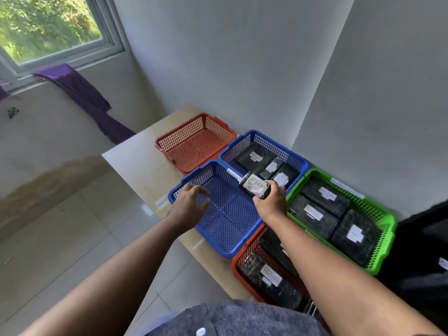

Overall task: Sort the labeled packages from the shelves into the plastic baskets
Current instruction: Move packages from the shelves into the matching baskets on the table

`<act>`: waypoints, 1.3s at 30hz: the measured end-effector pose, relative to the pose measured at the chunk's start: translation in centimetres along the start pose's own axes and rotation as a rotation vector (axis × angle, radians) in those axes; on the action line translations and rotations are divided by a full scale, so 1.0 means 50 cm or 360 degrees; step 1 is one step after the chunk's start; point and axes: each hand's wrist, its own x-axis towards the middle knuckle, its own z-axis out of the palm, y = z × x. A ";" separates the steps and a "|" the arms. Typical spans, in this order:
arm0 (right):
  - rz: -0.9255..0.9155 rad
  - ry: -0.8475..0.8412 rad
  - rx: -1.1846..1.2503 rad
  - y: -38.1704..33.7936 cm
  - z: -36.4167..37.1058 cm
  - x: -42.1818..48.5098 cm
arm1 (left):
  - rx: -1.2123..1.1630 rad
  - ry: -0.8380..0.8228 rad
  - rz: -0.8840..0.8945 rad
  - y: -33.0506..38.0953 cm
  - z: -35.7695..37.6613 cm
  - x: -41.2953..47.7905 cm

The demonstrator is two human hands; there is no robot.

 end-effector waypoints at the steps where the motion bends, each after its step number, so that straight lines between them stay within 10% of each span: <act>1: 0.0032 0.0006 -0.0004 -0.002 0.003 0.016 | -0.0011 -0.0005 -0.0001 -0.007 -0.002 0.016; 23: 0.0647 -0.0144 -0.0123 -0.070 0.148 0.360 | 0.0182 -0.0524 -0.0015 -0.082 0.055 0.599; 39: 0.0820 -0.0305 0.0045 -0.099 0.268 0.419 | -0.0212 -0.0764 -0.0055 -0.136 0.111 0.679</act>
